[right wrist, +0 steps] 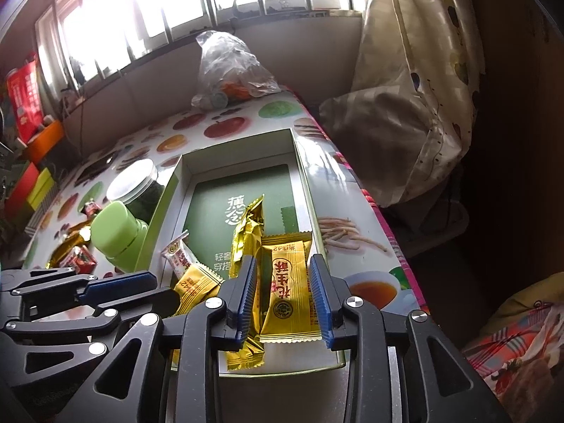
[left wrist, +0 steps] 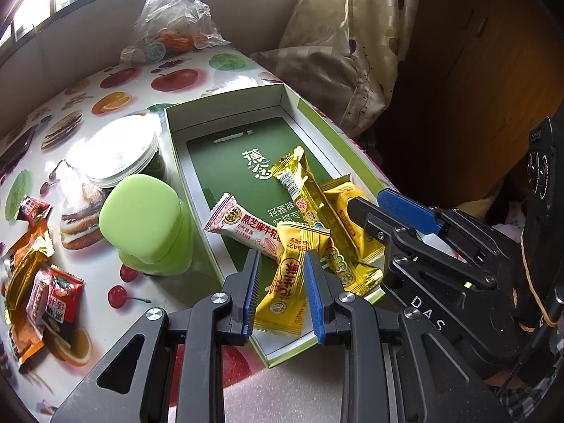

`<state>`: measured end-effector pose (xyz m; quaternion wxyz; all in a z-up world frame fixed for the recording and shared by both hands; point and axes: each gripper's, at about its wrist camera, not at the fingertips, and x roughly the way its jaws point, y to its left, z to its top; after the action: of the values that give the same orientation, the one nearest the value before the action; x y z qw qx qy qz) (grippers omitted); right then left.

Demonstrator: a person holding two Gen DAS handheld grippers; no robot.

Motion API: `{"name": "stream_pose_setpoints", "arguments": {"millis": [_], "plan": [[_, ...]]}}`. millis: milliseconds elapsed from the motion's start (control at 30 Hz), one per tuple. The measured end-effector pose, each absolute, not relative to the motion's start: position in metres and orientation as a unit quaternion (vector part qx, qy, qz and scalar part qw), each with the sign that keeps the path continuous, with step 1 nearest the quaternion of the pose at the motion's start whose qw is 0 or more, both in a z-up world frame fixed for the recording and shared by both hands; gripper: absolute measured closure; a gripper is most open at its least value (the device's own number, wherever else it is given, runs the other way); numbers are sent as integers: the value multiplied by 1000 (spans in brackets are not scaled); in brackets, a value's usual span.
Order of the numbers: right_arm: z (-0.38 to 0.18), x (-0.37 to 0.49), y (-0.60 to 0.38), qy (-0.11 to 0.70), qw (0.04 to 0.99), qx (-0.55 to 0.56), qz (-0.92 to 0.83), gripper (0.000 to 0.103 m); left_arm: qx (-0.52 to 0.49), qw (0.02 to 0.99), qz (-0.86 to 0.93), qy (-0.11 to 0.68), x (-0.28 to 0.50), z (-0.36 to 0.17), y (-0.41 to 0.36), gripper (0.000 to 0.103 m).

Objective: Organize snacks
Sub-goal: 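Carry both yellow packets into the green box and open both grippers, then withdraw both open grippers from the box back toward the snack pile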

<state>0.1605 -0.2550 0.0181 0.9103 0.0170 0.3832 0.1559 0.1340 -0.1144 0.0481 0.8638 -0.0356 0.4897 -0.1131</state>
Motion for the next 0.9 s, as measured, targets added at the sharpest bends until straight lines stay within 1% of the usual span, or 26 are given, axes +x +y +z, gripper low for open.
{"name": "stream_pose_setpoints", "arguments": {"millis": [33,67,633,900], "plan": [[18,160,-255,383,910,17,155,72,-36,865,-114,488,133,49,-114,67],[19,159,-256,383,910,18,154,72,-37,865,-114,487,133,50,-114,64],[41,135,-253,364,919,27,146,65,-32,884,-103,455,109,73,-100,63],[52,120,-237,356,921,27,158,65,-36,894,-84,440,94,82,-81,63]]}}
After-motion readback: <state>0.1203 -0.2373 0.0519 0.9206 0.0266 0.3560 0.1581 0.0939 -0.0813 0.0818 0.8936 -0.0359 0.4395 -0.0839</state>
